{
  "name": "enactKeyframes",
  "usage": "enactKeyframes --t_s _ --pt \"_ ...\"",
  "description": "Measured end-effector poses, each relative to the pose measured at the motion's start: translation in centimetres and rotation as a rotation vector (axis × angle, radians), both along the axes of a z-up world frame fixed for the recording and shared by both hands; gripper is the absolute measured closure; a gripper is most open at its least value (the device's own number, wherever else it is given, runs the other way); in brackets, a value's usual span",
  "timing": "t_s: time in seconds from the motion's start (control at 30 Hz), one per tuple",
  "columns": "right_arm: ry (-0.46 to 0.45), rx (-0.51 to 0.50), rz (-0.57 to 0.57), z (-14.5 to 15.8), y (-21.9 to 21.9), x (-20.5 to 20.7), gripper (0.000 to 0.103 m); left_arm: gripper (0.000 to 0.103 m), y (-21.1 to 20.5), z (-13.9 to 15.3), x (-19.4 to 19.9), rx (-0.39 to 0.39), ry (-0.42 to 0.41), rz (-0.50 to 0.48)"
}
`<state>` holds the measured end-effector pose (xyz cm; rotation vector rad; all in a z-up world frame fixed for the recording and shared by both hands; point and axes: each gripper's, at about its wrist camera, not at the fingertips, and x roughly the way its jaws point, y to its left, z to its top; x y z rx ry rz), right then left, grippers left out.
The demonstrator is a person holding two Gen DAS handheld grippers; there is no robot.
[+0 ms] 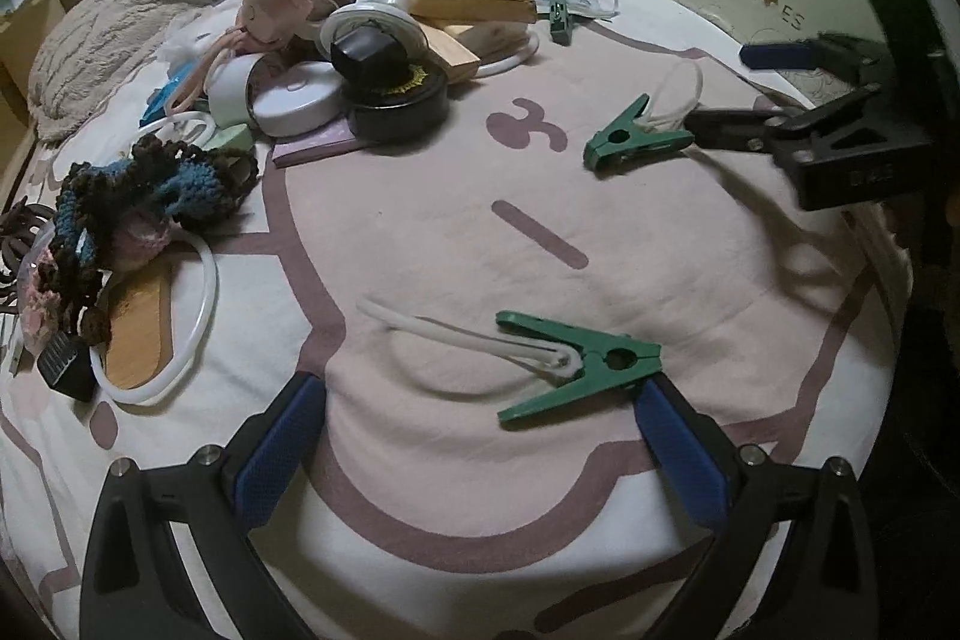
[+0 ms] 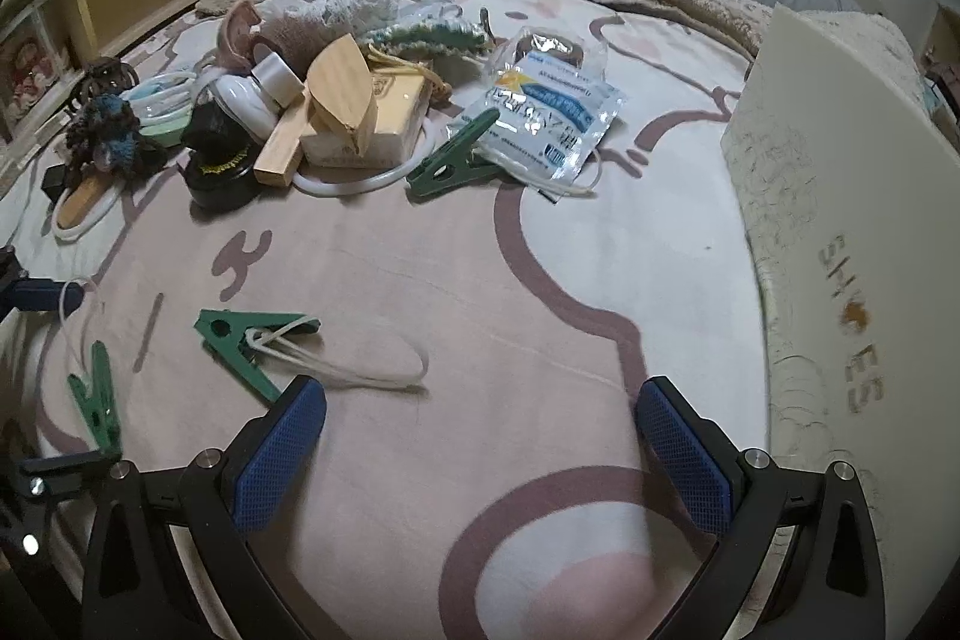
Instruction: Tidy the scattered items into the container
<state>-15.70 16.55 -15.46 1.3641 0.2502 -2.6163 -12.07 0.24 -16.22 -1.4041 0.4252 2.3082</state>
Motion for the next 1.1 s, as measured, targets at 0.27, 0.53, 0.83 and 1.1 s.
enactKeyframes --t_s 0.27,0.53,0.83,1.1 --pt "-0.034 -0.29 0.23 2.5 -1.5 1.7 0.0 0.0 -0.1 0.2 -0.1 0.013 -0.003 0.004" --pt "-0.24 -0.561 0.24 0.8 -1.2 1.1 0.0 0.0 -0.6 0.6 0.3 0.038 -0.003 0.0" --pt "-0.218 -0.514 0.185 0.1 -1.9 -0.4 0.0 0.0 -0.5 0.6 0.3 0.035 0.0 0.007" --pt "-0.114 -0.398 0.071 -0.4 -1.9 -3.7 0.0 0.0 -1.0 1.0 0.2 0.083 0.011 0.07"
